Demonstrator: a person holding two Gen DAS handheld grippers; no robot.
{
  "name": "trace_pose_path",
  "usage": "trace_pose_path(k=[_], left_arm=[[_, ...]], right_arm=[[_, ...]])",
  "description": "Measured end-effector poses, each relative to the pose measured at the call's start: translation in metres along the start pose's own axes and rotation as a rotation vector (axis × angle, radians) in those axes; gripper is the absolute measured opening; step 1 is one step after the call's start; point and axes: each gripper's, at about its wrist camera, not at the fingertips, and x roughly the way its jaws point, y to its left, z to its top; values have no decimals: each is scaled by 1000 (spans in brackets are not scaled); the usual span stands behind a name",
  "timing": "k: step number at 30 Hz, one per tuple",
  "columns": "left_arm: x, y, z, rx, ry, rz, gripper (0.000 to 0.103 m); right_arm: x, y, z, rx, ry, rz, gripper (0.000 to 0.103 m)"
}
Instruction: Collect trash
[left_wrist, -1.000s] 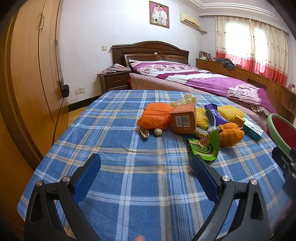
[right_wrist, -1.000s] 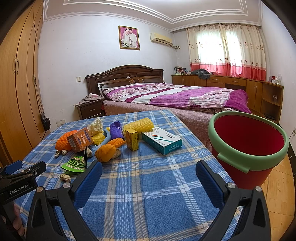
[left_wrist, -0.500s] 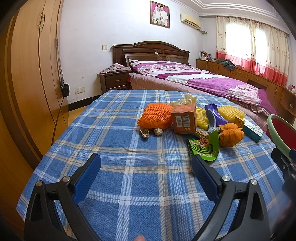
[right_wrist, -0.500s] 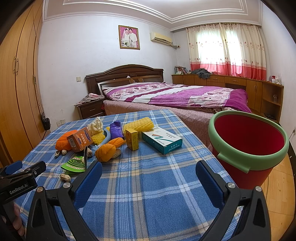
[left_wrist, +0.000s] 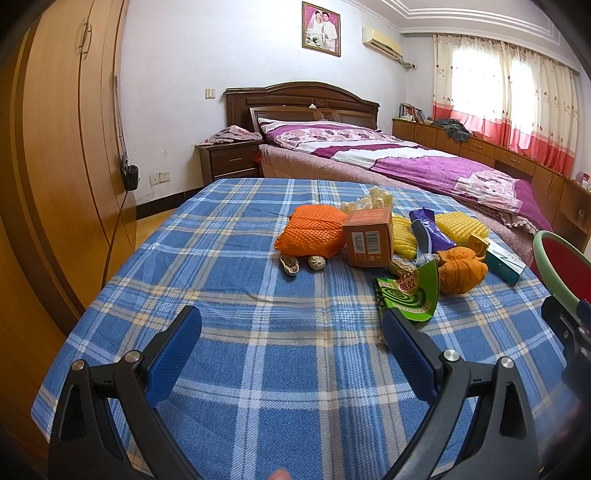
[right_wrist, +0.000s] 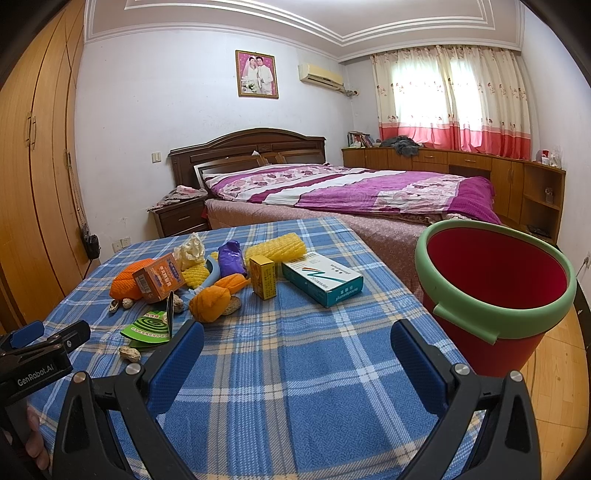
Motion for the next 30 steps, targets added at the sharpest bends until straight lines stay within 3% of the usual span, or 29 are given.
trace_pose_path(k=[4, 19, 30], left_arm=[[0, -1, 0, 1, 5, -1, 98], [13, 2, 35, -4, 59, -49, 96], [50, -24, 66, 40, 120, -153, 95]], right_arm=[[-2, 2, 0, 1, -6, -3, 103], [12, -25, 25, 62, 148, 4, 103], [40, -34, 55, 33, 216, -24, 103]])
